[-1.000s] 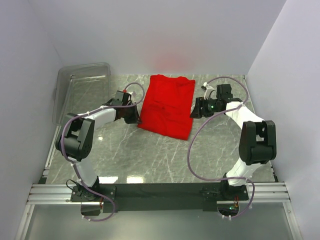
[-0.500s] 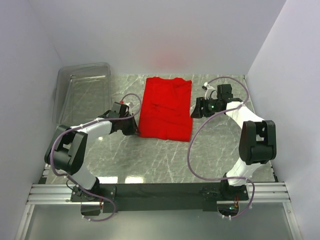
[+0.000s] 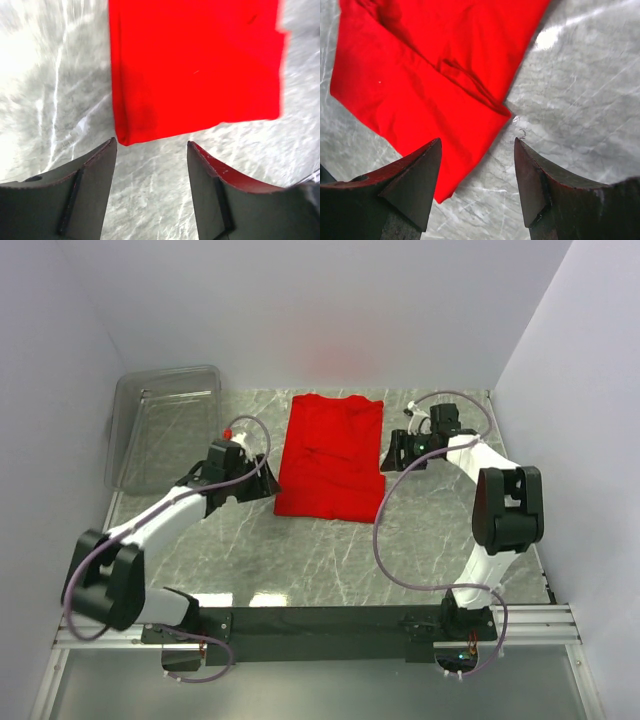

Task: Fold and stack the t-shirts
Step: Fold the T-shirt at the center of the board.

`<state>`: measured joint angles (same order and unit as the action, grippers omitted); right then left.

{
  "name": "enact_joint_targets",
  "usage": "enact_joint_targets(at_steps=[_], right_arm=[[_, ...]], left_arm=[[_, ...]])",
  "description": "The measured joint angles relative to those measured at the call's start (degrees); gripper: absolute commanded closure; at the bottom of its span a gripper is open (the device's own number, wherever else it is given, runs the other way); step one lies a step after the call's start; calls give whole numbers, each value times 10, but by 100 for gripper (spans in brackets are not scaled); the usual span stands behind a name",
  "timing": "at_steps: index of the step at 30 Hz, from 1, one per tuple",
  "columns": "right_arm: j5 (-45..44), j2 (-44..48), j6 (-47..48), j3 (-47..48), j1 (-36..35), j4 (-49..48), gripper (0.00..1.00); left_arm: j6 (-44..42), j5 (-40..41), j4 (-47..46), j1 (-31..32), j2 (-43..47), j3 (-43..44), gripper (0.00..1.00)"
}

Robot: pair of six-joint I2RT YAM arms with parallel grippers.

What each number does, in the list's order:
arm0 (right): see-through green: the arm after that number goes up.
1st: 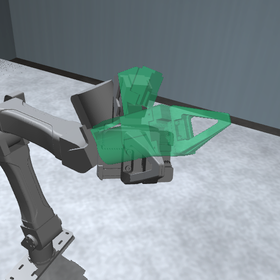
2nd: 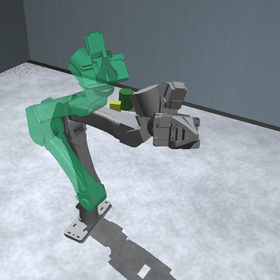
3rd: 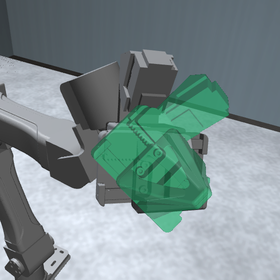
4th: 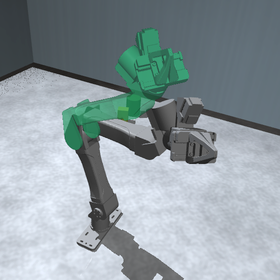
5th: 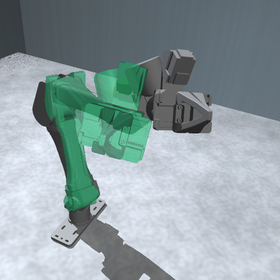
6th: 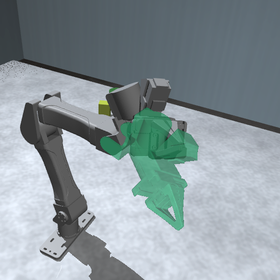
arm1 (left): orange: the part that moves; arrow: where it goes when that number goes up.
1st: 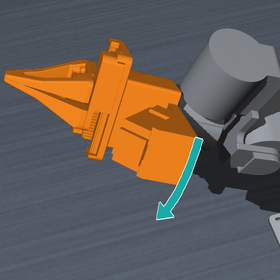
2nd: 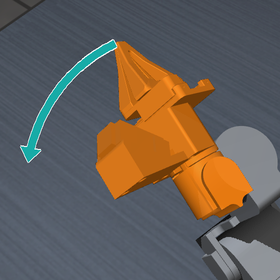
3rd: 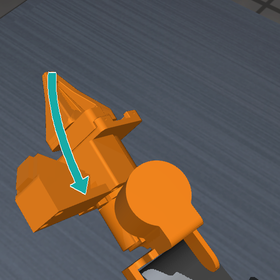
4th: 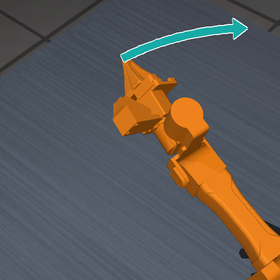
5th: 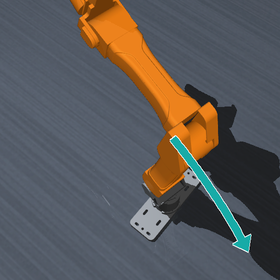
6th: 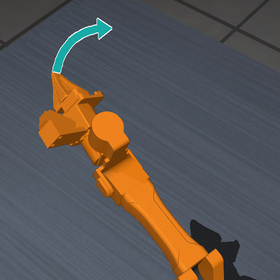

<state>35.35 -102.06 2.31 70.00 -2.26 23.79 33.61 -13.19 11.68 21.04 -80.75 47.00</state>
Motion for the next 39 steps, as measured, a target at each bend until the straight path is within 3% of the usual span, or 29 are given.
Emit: enact_joint_targets(at_steps=[5,20,30,33,37,39], right_arm=[[-2,-44,-27,11,-5,11,34],[-5,-92,-39,51,-21,46,41],[-11,-112,-39,59,-29,64,55],[-14,-121,-38,70,-33,71,63],[-14,-122,-34,77,-35,77,91],[-18,-120,-32,78,-37,76,97]], left_arm=[[-5,23,-9,0,76,-8,37],[6,40,-12,0,90,-37,36],[10,41,-16,0,98,-43,37],[11,41,-16,0,101,-45,37],[12,41,-16,0,107,-47,37],[14,41,-16,0,108,-47,37]])
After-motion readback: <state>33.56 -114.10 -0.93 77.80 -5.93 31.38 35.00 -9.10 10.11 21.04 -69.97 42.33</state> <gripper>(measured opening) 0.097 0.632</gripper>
